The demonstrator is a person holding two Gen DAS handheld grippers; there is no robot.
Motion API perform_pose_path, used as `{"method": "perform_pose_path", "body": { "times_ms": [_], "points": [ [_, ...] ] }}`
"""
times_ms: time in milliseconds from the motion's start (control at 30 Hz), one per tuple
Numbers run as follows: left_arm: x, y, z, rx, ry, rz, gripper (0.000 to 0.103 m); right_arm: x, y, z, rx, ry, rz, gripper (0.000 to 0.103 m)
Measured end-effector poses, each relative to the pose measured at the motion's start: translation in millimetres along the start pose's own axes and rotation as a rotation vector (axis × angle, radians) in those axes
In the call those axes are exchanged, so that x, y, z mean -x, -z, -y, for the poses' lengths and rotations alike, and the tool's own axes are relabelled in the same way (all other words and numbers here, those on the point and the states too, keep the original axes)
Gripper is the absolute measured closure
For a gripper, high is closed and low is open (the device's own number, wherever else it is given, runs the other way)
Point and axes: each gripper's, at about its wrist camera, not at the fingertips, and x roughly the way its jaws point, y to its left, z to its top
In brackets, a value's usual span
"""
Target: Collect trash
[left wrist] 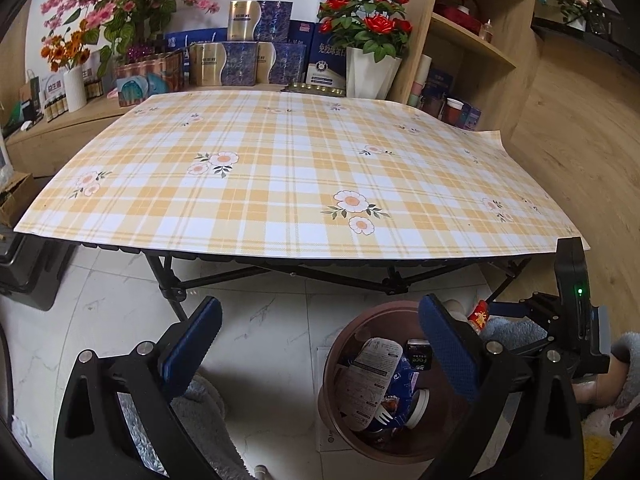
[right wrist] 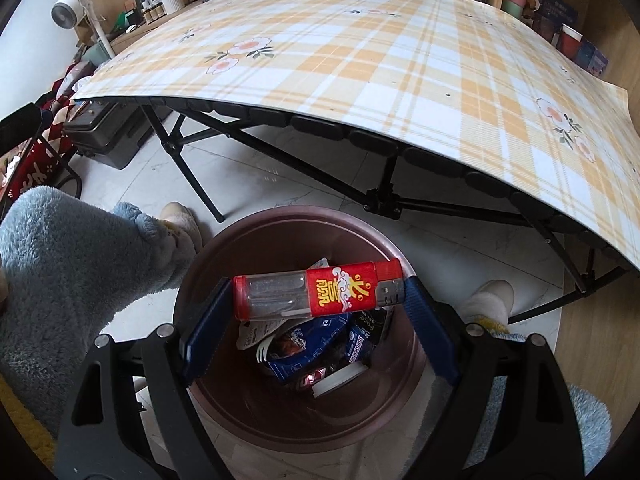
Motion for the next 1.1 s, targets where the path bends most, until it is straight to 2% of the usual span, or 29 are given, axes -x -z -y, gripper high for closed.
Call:
{"method": "perform_pose_path", "body": {
  "times_ms": [100,167,600,700,800,1000,1100],
  "points": [
    [-1.1,-0.2,-0.4,0.003,0.000,-0.004,0.007,-1.0,-0.2,1.1,-0.003,0.006,-0.006,0.018],
    [-1.3,-0.3,-0.3,0.003,-0.001,-0.004,0.007,-1.2,-0.7,1.6,-0.007,0.010,-0.006,0.010],
    [-1.4,-0.6,-0.8,0.004,-0.010,-0.002,0.007,4.6,-1.9,3.5,-0.018,0.026,0.015,0.007],
    [6.3,-7.5,1.1,-0.002,-0.037,0.033,0.007,25.9,-8.5,6.2,-0.022,0.056,0.085,0.006],
    [18.2,-22.3,6.1,-0.018,-0.023,0.084,0.007,63.5,-23.7,11.9,0.001,0.107,0.189,0.006],
    [46.5,-78.3,29.4,-0.059,-0.037,0.189,0.006,139.8,-70.3,37.3,-0.063,0.164,0.363,0.006],
    [63.3,-110.0,41.7,-0.070,-0.050,0.242,0.006,170.7,-88.6,46.0,-0.089,0.191,0.421,0.006]
  ]
}}
